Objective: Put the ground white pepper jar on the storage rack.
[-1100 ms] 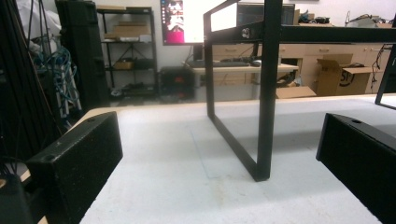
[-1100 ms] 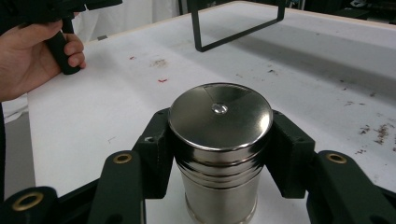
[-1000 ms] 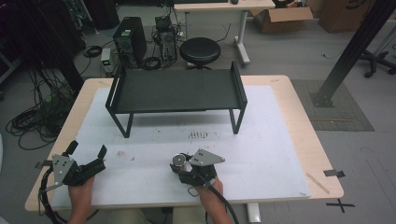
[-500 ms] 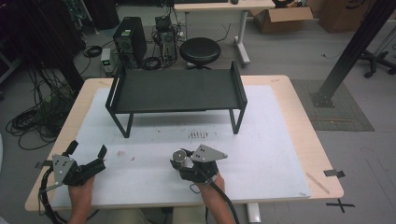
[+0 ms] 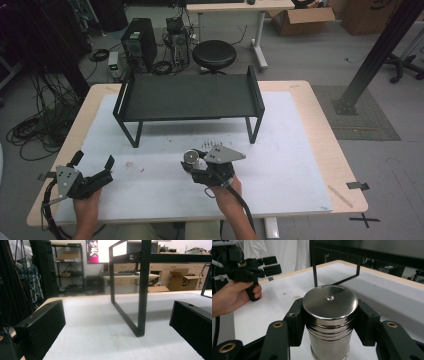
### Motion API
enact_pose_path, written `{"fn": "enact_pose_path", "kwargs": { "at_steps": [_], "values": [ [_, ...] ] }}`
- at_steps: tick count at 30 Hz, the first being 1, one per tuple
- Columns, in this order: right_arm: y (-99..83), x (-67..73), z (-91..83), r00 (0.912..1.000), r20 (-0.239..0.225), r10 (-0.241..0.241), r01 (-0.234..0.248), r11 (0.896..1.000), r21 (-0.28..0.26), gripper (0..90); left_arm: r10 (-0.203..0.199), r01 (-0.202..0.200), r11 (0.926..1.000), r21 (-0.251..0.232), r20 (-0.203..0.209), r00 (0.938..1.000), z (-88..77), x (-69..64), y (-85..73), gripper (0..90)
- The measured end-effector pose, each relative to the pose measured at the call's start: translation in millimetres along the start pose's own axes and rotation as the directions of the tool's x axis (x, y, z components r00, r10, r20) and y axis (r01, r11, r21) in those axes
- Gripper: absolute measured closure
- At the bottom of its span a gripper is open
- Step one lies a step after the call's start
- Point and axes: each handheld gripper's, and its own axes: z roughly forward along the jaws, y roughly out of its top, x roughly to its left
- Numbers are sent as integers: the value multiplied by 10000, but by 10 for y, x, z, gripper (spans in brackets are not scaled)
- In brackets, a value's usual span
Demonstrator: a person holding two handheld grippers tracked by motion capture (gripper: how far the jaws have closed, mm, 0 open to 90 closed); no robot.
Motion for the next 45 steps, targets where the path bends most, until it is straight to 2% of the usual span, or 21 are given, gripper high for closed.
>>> {"fn": "enact_pose_path", "kwargs": {
  "at_steps": [22, 35, 45],
  "values": [
    [548, -105, 3, 9989, -371, -298, 284, 9989, -378, 485, -10, 10, 10000, -16, -1, 10000, -1, 0, -1, 6],
    [888, -146, 83, 9960, -640, -627, 594, 9969, -517, 485, -19, 19, 10000, -8, -4, 10000, -1, 1, 0, 5],
    [1077, -201, 150, 9948, -715, -721, 678, 9959, -607, 484, -20, 20, 10000, 5, 0, 10000, -3, 2, 0, 5]
  ]
}}
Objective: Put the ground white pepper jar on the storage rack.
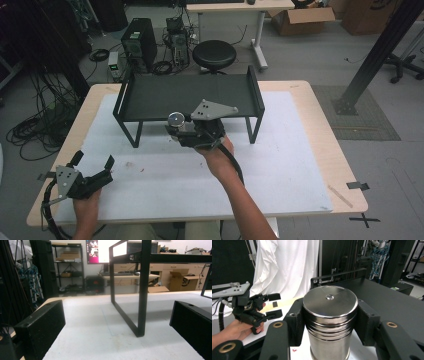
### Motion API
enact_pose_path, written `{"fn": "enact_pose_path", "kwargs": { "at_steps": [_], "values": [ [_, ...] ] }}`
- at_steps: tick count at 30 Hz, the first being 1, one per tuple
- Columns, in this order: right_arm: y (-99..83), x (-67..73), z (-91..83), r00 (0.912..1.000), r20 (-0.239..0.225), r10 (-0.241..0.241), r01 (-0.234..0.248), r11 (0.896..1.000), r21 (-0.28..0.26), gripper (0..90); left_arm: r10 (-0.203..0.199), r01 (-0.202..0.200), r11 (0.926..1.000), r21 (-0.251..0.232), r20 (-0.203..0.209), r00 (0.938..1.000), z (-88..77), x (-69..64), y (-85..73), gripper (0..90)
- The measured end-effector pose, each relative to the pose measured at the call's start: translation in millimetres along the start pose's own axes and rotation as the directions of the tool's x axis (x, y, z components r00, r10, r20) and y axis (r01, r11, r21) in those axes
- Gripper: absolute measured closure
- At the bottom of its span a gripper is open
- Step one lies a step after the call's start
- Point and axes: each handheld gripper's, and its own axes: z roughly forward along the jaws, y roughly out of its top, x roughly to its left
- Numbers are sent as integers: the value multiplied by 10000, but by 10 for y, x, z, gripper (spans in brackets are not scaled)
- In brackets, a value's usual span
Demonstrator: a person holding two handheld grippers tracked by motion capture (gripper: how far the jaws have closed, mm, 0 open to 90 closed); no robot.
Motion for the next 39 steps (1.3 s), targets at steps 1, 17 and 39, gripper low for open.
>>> {"fn": "enact_pose_path", "kwargs": {
  "at_steps": [1, 17, 39],
  "values": [
    [15, -11, 7, 10000, 1, -4, 4, 10000, -28, 484, -5, 5, 10000, -5, 5, 10000, 0, 0, 0, 5],
    [223, -192, 122, 9998, 193, -23, 27, 9998, -182, 485, -29, 29, 10000, -17, 7, 10000, 1, 0, 0, 5],
    [397, -614, 323, 9906, 1345, 264, -226, 9993, -291, 485, -28, 28, 10000, 0, 12, 10000, 3, 2, 1, 4]
  ]
}}
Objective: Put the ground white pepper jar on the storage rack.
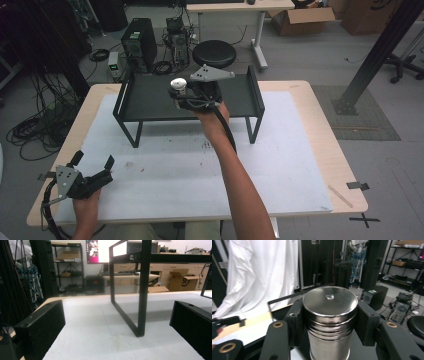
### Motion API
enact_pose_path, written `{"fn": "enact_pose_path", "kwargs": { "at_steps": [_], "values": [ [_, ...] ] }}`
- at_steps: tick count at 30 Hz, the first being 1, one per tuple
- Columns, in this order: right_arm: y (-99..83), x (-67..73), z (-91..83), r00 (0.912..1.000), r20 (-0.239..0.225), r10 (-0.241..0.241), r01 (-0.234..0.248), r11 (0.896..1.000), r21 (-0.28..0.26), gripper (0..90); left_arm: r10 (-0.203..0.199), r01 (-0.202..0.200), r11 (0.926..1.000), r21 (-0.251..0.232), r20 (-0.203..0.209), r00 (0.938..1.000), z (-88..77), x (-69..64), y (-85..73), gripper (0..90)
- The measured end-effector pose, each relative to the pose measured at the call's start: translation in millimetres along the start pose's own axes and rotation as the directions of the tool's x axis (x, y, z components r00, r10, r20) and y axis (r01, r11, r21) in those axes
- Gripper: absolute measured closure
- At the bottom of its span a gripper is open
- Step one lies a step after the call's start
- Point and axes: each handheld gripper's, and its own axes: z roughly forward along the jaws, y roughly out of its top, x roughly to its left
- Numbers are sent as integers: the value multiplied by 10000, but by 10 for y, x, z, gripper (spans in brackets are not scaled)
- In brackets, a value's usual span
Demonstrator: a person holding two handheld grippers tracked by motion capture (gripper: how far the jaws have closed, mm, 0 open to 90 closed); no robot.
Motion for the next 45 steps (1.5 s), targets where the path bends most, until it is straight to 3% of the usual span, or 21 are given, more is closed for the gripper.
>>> {"fn": "enact_pose_path", "kwargs": {
  "at_steps": [11, 23, 34, 45],
  "values": [
    [-37, -233, 158, 9956, 922, 190, -197, 9998, 70, 485, 2, -2, 10000, 11, 13, 10000, 0, 1, 0, 5],
    [-195, -506, 300, 9797, 1863, 735, -836, 9954, 470, 485, 8, -8, 10000, 23, 20, 10000, 2, -1, 1, 5],
    [-285, -623, 360, 9718, 2044, 1174, -1353, 9879, 759, 484, 16, -16, 10000, 31, 23, 10000, 3, -1, 1, 5],
    [-286, -647, 369, 9710, 2001, 1310, -1516, 9843, 909, 483, 17, -17, 10000, 30, 22, 10000, 5, -2, 1, 5]
  ]
}}
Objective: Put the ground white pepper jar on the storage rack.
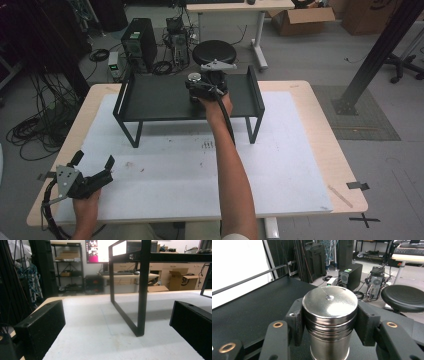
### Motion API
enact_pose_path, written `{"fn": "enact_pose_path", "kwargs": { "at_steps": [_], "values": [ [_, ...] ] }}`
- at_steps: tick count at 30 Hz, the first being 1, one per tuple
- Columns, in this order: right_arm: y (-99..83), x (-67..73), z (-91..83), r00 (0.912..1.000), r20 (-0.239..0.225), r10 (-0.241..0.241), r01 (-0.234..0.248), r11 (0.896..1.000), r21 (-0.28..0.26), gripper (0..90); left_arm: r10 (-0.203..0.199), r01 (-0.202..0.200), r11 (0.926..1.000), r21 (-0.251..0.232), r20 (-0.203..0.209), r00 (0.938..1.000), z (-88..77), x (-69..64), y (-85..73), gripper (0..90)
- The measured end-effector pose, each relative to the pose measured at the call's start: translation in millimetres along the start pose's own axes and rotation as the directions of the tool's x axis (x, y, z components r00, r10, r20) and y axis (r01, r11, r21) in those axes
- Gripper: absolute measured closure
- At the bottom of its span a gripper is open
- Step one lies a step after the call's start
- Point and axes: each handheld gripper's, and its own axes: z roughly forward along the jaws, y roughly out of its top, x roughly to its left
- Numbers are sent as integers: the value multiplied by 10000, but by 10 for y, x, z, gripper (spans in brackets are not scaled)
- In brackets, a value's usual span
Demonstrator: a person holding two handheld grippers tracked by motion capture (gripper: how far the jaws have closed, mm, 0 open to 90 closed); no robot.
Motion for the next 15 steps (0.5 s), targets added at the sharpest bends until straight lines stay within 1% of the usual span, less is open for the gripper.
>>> {"fn": "enact_pose_path", "kwargs": {
  "at_steps": [3, 8, 13, 15],
  "values": [
    [-11, -6, 8, 10000, -37, 79, -79, 9999, 151, 480, 2, -2, 10000, 0, 1, 10000, -1, 0, 0, 5],
    [-18, -8, 9, 9998, -82, 170, -169, 9998, 116, 472, 0, 0, 10000, -13, 1, 10000, -2, 0, -1, 5],
    [-28, -4, 23, 9996, -91, 252, -251, 9996, 155, 412, 3, -2, 10000, -25, 8, 10000, -4, 2, -1, 5],
    [-30, 4, 27, 9998, -8, 181, -180, 9996, 198, 377, -9, 9, 10000, -23, 4, 10000, -4, 2, -1, 5]
  ]
}}
